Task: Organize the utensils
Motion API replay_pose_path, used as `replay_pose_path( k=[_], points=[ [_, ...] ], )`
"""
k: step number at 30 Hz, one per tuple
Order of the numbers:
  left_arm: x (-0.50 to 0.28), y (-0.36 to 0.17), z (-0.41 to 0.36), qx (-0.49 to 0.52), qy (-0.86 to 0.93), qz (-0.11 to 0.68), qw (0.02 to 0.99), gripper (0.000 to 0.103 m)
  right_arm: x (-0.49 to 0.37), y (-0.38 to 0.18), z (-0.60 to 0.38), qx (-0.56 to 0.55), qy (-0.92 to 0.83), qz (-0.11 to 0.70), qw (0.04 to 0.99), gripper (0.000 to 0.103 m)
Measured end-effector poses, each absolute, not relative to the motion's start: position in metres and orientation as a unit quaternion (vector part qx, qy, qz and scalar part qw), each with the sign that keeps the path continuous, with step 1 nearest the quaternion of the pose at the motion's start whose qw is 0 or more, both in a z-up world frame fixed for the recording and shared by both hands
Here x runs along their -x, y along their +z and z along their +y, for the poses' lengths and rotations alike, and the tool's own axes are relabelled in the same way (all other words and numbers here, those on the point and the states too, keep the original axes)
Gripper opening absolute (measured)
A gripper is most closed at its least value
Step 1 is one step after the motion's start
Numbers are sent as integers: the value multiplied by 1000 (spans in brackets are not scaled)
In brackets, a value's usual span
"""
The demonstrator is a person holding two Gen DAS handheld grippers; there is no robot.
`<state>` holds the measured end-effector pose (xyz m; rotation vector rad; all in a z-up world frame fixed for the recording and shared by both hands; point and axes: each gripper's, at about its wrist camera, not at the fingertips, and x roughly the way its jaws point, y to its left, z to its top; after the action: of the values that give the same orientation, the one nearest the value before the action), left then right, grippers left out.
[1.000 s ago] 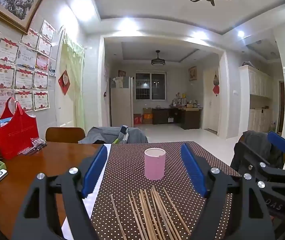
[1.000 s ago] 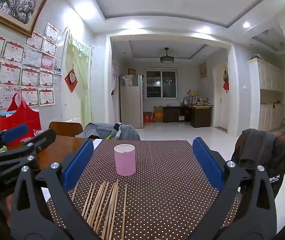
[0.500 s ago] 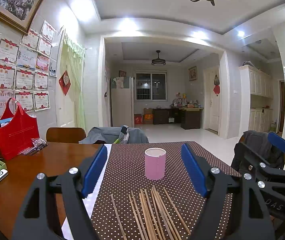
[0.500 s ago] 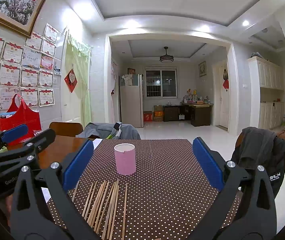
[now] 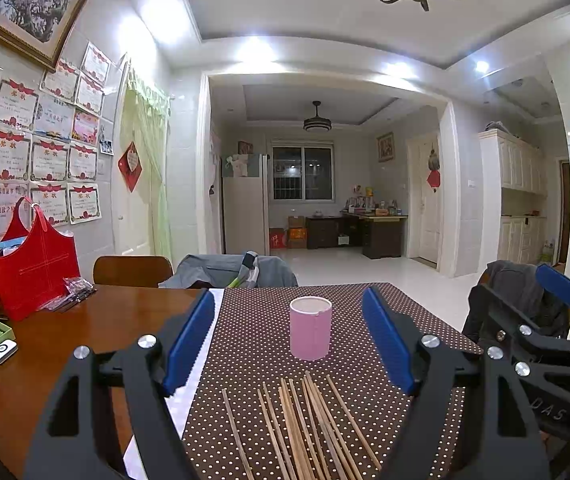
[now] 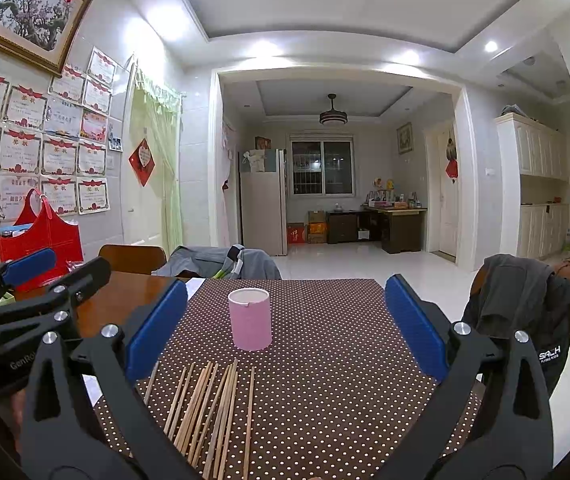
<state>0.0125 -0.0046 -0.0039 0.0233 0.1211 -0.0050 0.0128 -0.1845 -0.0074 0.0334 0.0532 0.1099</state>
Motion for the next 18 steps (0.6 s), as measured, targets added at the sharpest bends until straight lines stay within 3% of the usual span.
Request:
replay_pose_path(
  k=[18],
  points=[
    [-11, -4, -4, -10, -4, 60, 998, 75, -12, -6, -181, -24, 60, 33, 997, 97]
  ],
)
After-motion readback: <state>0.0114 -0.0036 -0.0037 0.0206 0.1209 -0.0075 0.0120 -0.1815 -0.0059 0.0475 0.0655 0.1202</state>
